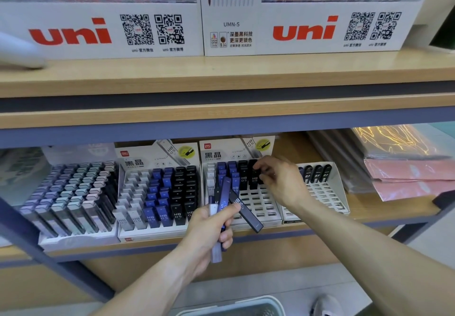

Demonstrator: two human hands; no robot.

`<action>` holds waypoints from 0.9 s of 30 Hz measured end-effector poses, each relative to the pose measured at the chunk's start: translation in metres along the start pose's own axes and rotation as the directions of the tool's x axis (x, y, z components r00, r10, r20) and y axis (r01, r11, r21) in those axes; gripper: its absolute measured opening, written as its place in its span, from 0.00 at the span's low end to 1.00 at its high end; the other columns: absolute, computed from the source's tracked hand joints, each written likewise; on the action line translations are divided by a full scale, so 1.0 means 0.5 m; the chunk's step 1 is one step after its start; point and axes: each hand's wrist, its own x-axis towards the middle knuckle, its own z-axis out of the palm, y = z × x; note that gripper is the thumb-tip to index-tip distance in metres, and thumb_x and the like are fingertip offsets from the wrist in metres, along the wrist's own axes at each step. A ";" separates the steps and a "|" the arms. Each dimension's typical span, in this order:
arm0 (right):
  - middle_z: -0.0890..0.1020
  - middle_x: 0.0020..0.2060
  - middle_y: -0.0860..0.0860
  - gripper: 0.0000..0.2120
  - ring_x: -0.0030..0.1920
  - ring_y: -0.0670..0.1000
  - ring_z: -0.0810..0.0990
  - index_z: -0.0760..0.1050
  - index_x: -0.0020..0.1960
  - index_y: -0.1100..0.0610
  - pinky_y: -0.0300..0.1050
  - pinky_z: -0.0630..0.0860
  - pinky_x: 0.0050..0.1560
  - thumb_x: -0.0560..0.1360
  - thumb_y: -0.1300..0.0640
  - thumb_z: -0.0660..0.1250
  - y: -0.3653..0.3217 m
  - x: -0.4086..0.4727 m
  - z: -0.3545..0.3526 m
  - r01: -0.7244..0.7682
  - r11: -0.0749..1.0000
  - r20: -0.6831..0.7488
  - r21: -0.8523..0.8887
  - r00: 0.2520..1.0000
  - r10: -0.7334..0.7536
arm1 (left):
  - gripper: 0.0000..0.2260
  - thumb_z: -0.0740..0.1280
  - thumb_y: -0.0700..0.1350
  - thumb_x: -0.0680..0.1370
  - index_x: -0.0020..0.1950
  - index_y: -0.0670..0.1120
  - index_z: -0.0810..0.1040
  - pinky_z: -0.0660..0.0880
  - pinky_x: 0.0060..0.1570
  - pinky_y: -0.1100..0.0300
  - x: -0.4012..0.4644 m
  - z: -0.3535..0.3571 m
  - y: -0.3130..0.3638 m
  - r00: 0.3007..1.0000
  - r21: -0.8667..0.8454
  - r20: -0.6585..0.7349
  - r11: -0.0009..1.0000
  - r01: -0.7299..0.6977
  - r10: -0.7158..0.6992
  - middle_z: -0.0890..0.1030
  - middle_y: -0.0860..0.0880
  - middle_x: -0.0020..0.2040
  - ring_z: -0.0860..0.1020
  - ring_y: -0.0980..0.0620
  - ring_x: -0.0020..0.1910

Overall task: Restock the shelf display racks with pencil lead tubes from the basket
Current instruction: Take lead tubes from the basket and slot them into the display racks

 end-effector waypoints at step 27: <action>0.83 0.42 0.57 0.23 0.43 0.61 0.85 0.73 0.63 0.44 0.54 0.85 0.45 0.75 0.63 0.75 -0.055 -0.052 -0.057 -0.289 0.894 0.424 0.342 0.897 0.128 | 0.18 0.78 0.49 0.73 0.41 0.43 0.71 0.62 0.25 0.59 -0.006 -0.008 -0.008 1.000 -0.012 0.004 1.000 0.015 -0.015 0.69 0.49 0.31 0.62 0.53 0.24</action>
